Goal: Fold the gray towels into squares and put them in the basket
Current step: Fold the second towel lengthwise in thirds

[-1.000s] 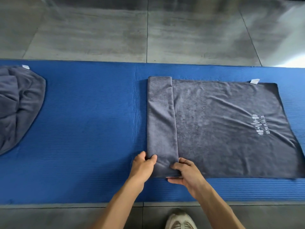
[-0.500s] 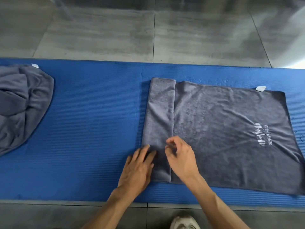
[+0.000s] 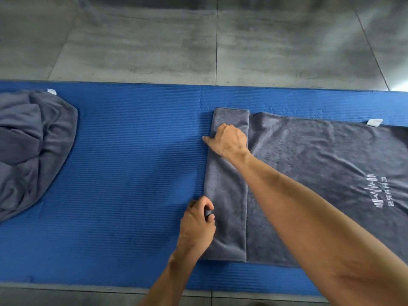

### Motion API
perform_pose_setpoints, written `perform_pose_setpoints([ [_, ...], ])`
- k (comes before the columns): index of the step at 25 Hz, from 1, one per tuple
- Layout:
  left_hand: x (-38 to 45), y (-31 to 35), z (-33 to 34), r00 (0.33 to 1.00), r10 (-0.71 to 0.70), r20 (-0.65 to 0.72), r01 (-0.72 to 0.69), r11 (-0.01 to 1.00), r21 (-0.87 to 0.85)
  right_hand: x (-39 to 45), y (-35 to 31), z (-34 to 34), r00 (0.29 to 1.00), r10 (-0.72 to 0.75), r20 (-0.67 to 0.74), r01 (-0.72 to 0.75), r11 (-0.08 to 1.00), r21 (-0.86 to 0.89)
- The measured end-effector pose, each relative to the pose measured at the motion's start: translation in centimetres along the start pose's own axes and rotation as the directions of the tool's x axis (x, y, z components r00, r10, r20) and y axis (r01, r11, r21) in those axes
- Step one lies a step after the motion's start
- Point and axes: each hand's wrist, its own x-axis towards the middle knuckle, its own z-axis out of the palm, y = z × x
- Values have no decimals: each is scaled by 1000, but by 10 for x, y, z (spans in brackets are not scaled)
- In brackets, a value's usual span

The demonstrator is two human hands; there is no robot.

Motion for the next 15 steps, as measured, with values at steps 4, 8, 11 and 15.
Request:
perform_pose_setpoints([
  [4, 1, -5, -5, 1000, 23, 1, -23, 1000, -1, 9, -13, 4, 999, -31, 5, 31, 999, 44],
  [8, -4, -19, -17, 968, 154, -197, -84, 943, 322, 3, -19, 12, 987, -147, -65, 158, 957, 242],
  [11, -10, -27, -6, 903, 428, -40, -325, 741, 588, -33, -5, 32, 860, -332, -387, 399, 910, 107],
  [15, -14, -37, 16, 878, 445, 176, -451, 650, 612, -71, 23, 75, 844, -500, -194, 484, 866, -126],
])
